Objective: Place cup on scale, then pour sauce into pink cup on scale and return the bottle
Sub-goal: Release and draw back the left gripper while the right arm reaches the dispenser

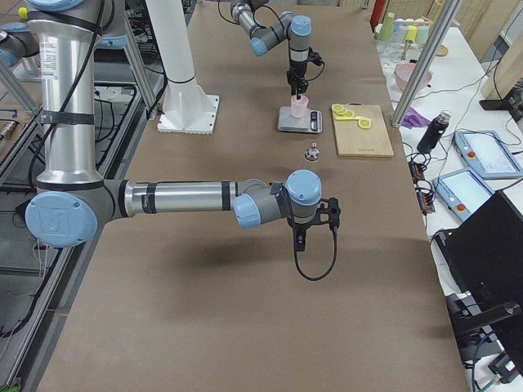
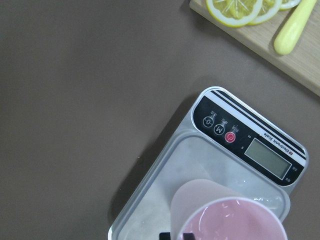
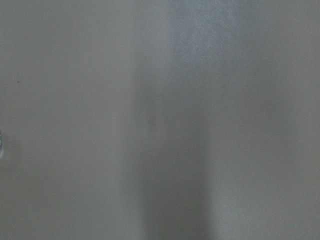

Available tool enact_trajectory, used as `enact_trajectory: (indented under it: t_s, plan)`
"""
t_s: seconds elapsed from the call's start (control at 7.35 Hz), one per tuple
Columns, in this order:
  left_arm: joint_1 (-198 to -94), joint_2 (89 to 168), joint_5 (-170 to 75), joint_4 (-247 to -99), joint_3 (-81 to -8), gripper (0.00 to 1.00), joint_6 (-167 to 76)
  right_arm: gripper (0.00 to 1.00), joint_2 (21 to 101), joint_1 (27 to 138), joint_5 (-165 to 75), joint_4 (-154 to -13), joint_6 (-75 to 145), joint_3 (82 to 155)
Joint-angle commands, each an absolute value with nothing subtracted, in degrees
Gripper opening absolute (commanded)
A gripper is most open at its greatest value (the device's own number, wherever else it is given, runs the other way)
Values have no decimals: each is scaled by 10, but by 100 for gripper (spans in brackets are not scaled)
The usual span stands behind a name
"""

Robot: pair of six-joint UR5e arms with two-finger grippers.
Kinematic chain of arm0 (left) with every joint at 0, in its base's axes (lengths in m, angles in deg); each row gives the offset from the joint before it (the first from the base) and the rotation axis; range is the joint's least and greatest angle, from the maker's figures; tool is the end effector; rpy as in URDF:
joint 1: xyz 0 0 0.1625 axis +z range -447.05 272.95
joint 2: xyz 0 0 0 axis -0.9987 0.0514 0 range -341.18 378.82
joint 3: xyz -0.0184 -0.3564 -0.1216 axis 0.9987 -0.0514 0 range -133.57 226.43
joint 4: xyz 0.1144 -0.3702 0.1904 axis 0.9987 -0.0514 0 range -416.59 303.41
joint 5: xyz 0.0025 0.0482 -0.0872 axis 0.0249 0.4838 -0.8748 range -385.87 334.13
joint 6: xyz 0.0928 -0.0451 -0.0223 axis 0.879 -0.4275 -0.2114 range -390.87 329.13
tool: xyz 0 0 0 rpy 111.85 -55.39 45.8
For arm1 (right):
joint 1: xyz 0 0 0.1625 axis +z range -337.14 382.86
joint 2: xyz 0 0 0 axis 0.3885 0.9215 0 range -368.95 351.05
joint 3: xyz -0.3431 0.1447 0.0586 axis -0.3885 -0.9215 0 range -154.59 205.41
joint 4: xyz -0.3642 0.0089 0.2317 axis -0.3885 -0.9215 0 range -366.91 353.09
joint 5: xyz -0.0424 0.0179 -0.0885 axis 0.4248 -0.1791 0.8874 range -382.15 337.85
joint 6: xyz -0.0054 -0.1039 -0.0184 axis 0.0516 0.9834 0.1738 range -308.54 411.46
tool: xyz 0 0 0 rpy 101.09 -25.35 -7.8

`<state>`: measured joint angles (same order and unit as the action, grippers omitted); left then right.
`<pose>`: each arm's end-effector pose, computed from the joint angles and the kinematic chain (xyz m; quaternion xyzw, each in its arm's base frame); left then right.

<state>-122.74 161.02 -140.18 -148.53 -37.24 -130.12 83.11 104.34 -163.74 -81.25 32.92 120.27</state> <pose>0.5340 -0.4941 0.0895 -0.0968 0.4297 -0.2627 0.8585 -0.0260 -0.5139 0.5498 0.0399 -0.4514 0.0081 0.8914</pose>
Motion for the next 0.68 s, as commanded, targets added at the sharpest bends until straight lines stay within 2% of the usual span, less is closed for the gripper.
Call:
enact_trajectory:
  t_s: [0.0,0.14,0.27,0.41,0.54]
  plan:
    - [-1233,1596,-1397,-1477,-414,99,-1294,100,827,1043,-1637,-812,329,1217]
    - [-1244,1573,-1398,-1470,-455,99,-1279,100,826,1042,-1637,-811,330,1230]
    - [-1251,1542,-1397,-1415,-526,99,-1234,100,827,1029,-1635,-804,331,1260]
    - [-1259,1523,-1396,-1364,-579,99,-1183,100,827,1008,-1634,-802,329,1312]
    - [-1262,1513,-1393,-1361,-587,99,-1176,100,831,974,-1616,-802,283,1366]
